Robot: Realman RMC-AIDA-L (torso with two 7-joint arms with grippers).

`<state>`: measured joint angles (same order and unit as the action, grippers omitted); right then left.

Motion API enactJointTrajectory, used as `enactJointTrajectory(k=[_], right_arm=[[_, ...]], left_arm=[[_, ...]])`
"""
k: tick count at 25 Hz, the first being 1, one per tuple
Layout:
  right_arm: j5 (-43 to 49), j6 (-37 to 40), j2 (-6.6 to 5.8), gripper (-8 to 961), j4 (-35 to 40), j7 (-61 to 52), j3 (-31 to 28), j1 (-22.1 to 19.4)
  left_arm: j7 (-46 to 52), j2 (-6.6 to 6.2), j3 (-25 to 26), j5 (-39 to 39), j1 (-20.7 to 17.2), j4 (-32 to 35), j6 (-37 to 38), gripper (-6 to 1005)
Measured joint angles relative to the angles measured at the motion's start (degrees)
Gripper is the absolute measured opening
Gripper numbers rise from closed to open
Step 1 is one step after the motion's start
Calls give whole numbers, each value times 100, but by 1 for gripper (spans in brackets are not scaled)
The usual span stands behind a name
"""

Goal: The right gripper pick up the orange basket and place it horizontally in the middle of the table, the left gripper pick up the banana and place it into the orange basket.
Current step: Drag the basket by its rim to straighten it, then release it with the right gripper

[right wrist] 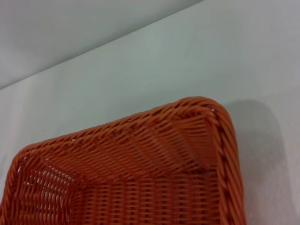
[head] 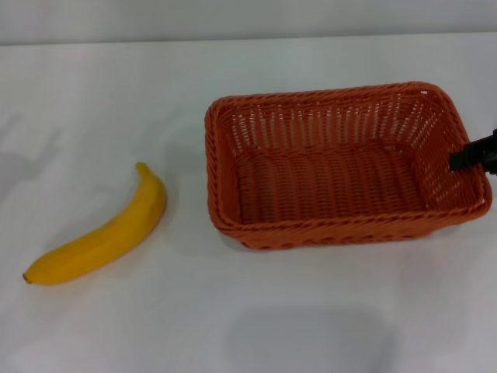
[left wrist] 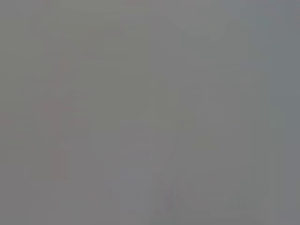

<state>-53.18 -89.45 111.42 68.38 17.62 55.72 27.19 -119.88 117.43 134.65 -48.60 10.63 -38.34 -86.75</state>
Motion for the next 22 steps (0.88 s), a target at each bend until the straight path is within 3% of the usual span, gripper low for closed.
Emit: enactJointTrajectory(k=[10, 22], right_arm=[[-34, -83, 50, 392, 16, -76, 18, 79], [-52, -148, -193, 417, 42, -186, -67, 183]], left_arm=[[0, -8, 0, 0, 25, 2, 16, 881], [-4, -27, 0, 0, 12, 2, 34, 881]])
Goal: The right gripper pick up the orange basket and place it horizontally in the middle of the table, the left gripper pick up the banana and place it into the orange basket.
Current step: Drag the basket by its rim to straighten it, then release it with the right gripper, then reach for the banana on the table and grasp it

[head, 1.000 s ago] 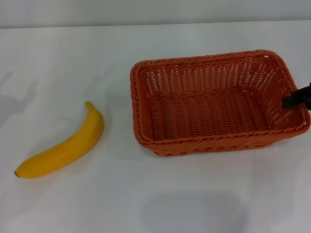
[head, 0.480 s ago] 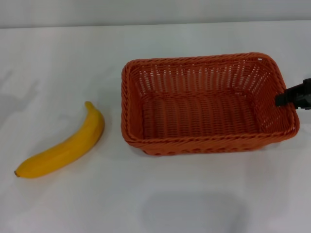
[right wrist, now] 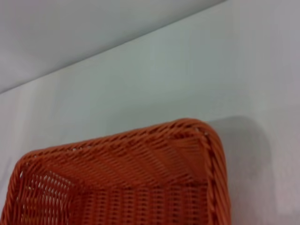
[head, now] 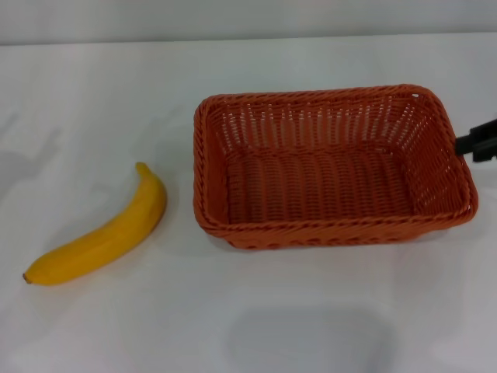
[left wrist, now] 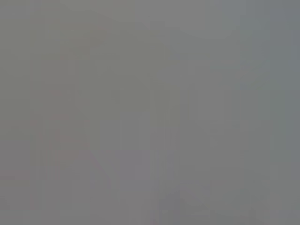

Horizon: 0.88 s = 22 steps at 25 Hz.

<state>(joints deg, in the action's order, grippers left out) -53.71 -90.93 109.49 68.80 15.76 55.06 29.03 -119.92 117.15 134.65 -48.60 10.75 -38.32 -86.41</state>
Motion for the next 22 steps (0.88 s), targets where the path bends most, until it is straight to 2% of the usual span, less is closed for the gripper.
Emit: enactJointTrajectory(k=[5, 9, 12, 14, 15, 16, 17, 20, 22], right_arm=[[-16, -50, -72, 428, 210, 313, -550, -22], [-42, -155, -59, 436, 205, 1387, -1715, 5], [-236, -89, -41, 442, 21, 2535, -2609, -3], [-507, 13, -46, 447, -244, 3311, -3115, -55], [-655, 62, -48, 449, -421, 3675, -3356, -97], [-944, 115, -65, 451, -733, 4245, -3664, -168], [-1201, 134, -87, 453, -1003, 4731, -3890, -230], [-2030, 104, -154, 459, -1850, 6189, -4297, -477], [-2511, 124, -196, 463, -2323, 7025, -4358, -687]], left_arm=[[193, -25, 0, -64, -35, 0, -20, 881], [867, -103, 1, -414, -113, -271, -29, 881], [1837, -109, 108, -1001, -237, -967, 24, 881], [2687, -110, 330, -1515, -263, -1513, 53, 881], [3531, -114, 540, -2101, -235, -2020, 56, 881], [3531, -114, 540, -2101, -235, -2020, 56, 881], [3944, -128, 613, -2421, -197, -2306, 56, 881], [5136, -215, 694, -3392, -31, -3015, 47, 881], [5879, -307, 697, -4049, 198, -3443, -59, 880]])
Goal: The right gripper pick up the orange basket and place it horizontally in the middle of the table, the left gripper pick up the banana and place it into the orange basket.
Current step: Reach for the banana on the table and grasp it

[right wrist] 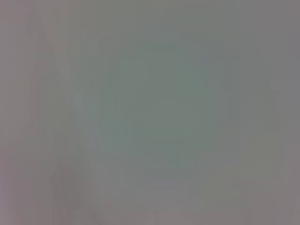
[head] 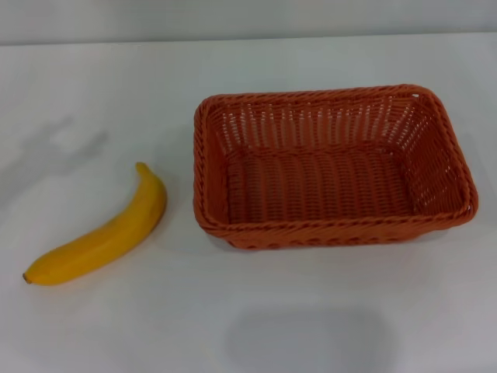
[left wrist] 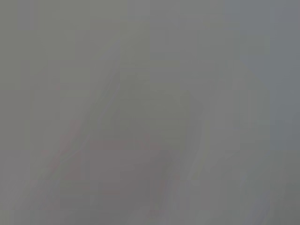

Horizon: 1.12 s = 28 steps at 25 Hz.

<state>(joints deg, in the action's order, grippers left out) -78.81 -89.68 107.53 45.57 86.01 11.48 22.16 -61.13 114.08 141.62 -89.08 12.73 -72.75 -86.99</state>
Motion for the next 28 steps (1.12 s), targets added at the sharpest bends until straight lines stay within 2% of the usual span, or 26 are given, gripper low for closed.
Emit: enactJointTrajectory(k=[2, 4, 7, 10, 13, 15, 18, 22, 25, 28], right_arm=[[-181, 57, -14, 467, -203, 392, -14, -133], [-234, 172, 1, 472, -275, 568, -45, -250], [-280, 350, 110, 478, -288, 804, -171, -404], [-291, 389, 217, 484, -309, 1138, -331, -477], [-303, 438, 321, 619, -308, 1276, -464, -493], [-315, 472, 334, 709, -308, 1289, -485, -477], [-384, 569, 337, 746, -324, 1276, -490, -463], [-520, 613, 346, 794, -329, 1253, -505, -530], [-544, 623, 376, 831, -332, 1234, -541, -547], [-544, 644, 399, 847, -339, 1223, -561, -548]], left_arm=[[518, -92, 3, -503, 221, -227, -161, 880], [1086, -245, 15, -1175, 597, -337, -457, 880], [1614, -442, 23, -1906, 1066, -323, -892, 880], [1980, -586, 24, -2571, 1481, -316, -1292, 880], [2214, -716, 15, -3360, 1903, -316, -1848, 880], [2262, -763, -15, -3869, 2142, -315, -2199, 880], [2210, -782, -103, -4594, 2460, -294, -2689, 880], [2202, -773, -703, -5140, 2799, -1, -2881, 880], [2193, -667, -1109, -5459, 2897, 203, -2784, 880], [2092, -524, -1223, -5892, 3036, 563, -2589, 880]])
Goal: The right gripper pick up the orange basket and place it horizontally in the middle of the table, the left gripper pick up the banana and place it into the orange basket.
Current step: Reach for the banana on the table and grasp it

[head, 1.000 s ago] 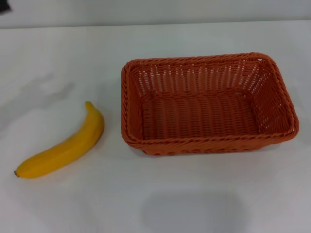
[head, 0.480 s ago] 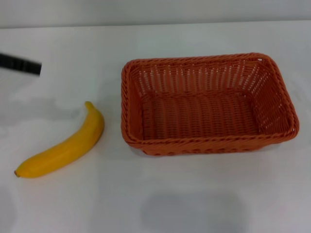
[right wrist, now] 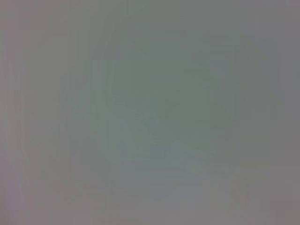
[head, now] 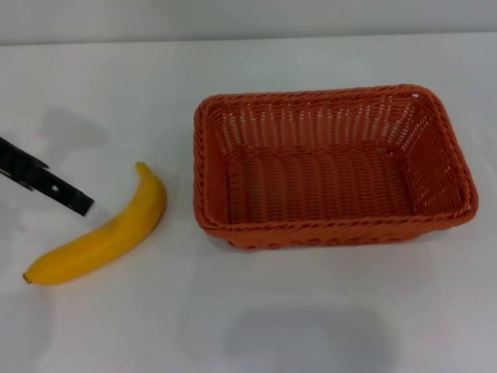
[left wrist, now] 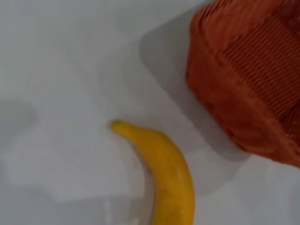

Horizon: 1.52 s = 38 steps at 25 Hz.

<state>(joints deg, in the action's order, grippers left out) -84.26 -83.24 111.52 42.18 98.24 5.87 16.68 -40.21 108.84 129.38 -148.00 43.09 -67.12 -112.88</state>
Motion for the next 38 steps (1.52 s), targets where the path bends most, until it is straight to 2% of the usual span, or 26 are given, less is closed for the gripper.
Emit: enactJointTrajectory(k=[3, 7, 13, 17, 23, 38], right_arm=[[0, 23, 15, 849, -28, -7, 0, 7], [7, 68, 19, 850, -115, -7, 22, 34], [30, 157, 19, 850, -180, -7, 54, 57], [21, 180, 19, 850, -272, -7, 63, 56], [15, 188, 18, 849, -299, -11, 49, 54], [15, 327, 4, 849, -378, -154, 63, 63]], left_arm=[[-70, 104, -64, -211, 131, 395, 301, 880], [-79, 321, -291, -441, 185, 640, 821, 880], [-39, 419, -777, -616, 371, 1341, 1324, 880], [-36, 585, -822, -938, 489, 1511, 1522, 880], [-8, 702, -874, -1190, 507, 1484, 1628, 880], [-146, 915, -889, -1267, 479, 1571, 2124, 844]])
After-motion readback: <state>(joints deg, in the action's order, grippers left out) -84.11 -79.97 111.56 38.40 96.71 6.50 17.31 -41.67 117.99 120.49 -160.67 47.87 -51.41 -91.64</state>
